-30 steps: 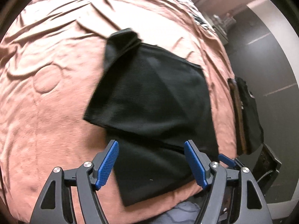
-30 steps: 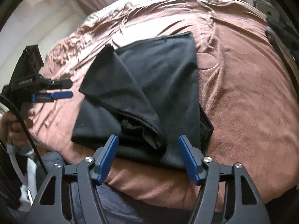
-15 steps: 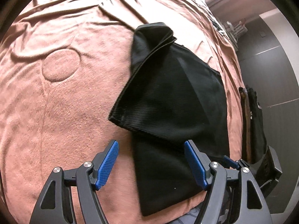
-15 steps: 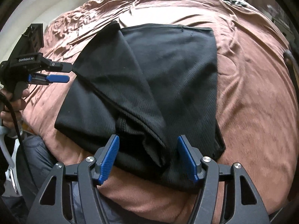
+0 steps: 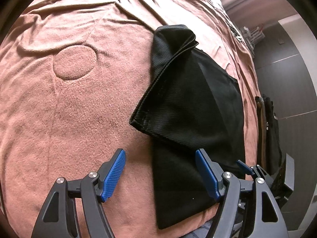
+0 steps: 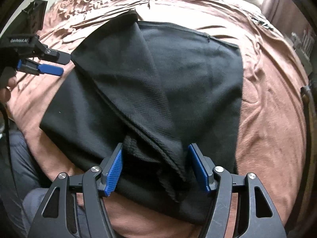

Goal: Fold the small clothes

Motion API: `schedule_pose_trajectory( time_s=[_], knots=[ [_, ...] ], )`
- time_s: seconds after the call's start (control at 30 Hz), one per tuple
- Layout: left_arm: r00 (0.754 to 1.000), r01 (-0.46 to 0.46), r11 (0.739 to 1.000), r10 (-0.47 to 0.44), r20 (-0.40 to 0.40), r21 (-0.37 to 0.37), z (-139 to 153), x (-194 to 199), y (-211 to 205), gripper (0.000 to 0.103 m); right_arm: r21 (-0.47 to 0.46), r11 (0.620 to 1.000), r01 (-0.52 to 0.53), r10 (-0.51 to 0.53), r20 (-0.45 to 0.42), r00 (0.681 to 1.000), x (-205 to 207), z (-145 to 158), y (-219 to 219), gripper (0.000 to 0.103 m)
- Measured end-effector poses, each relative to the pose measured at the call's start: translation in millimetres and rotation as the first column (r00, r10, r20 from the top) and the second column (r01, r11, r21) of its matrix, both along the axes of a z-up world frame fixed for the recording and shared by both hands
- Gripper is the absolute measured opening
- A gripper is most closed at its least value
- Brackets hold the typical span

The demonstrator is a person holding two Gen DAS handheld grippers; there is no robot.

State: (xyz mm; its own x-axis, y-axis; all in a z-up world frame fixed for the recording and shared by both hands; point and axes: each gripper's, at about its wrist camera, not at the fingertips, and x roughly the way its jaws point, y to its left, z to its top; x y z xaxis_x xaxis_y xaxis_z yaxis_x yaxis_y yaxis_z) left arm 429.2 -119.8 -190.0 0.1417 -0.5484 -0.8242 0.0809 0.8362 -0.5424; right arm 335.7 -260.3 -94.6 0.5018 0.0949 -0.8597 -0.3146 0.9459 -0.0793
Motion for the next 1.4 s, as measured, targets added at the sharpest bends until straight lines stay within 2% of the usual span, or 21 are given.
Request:
schedule_pose_trajectory(
  time_s=[0.23,0.33,0.5,0.6,0.67,0.83,1.07,1.4],
  knots=[
    [1.0,-0.015,1.0,0.015,0.023,-0.021,4.0,4.7,-7.1,0.074,0.014,0.998,0.055,-0.055,0.021,0.998,-6.0,5.5,-13.4,0.024],
    [1.0,-0.006,1.0,0.006,0.031,-0.009,3.2,11.5,-13.2,0.074,0.063,0.995,0.074,-0.076,0.016,0.997,-7.8,7.4,-20.1,0.016],
    [1.0,-0.012,1.0,0.013,0.026,-0.012,-2.7,21.8,-16.9,0.071,0.185,0.976,0.117,-0.119,-0.005,0.993,-11.4,12.2,-38.5,0.011],
    [1.0,-0.026,1.0,0.026,0.016,-0.009,-8.1,26.1,-17.1,0.05,0.237,0.962,0.135,-0.133,-0.022,0.991,-13.9,14.3,-49.2,0.01],
    [0.999,-0.033,0.999,0.033,0.006,-0.009,-10.2,26.6,-14.9,0.022,0.27,0.952,0.147,-0.144,-0.03,0.989,-16.3,15.9,-55.8,0.009],
    [0.999,-0.014,1.0,0.014,0.042,0.008,8.1,20.6,-13.9,0.007,0.328,0.932,0.157,-0.151,-0.042,0.988,-20.6,19.8,-69.8,0.009],
    [0.986,0.076,0.996,-0.07,0.152,-0.037,63.5,21.9,-39.9,0.006,0.399,0.902,0.168,-0.167,-0.039,0.985,-27.6,23.5,-87.6,0.009],
    [0.979,0.102,0.989,-0.08,0.188,-0.108,95.7,52.8,-85.0,0.006,0.451,0.868,0.21,-0.203,-0.065,0.977,-46.5,18.6,-111.9,0.008]
  ],
)
